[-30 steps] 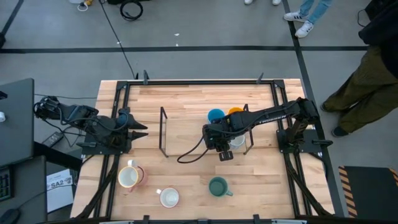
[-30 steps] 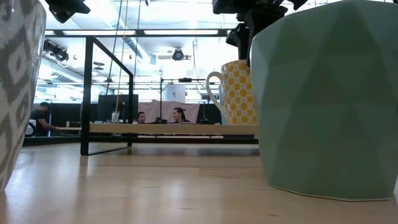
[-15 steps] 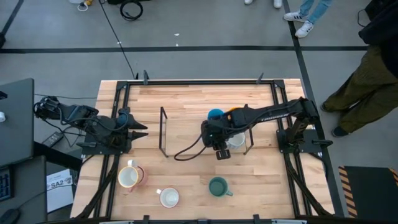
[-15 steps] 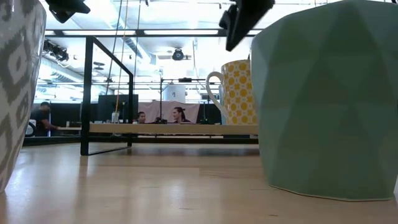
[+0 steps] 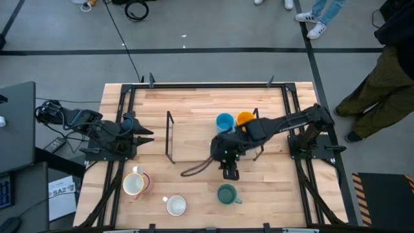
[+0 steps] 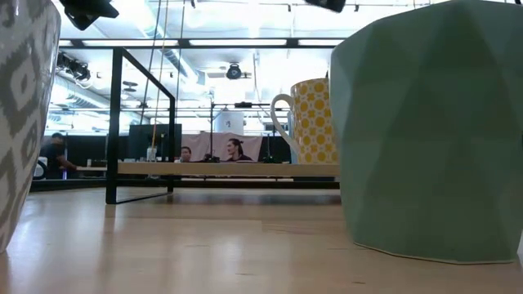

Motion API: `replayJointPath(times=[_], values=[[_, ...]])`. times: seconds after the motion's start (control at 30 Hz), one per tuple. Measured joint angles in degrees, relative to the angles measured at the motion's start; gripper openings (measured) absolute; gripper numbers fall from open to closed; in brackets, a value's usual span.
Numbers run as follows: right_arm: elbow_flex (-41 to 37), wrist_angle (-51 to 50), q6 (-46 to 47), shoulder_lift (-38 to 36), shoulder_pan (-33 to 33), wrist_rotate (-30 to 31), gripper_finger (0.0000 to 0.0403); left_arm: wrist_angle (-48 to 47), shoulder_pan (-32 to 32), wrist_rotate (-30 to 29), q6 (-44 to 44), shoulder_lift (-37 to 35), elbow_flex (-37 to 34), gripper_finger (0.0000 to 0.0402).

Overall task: Place coffee mugs
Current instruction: Put the green mug on the shelf

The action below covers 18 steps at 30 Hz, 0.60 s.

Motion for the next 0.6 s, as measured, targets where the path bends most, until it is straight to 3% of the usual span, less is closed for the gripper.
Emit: replayJointPath(times=[0.17,0.6], values=[[0.0,0.1,7.6,0.0,5.1,0.7,0.0153,0.0,0.0,0.0,0.0,0.0,0.0,0.0133],[0.0,-0.4,20.4,3.5,15.8,11.3,0.0153,0.1,0.0,0.0,0.0,0.0,0.0,0.0133]])
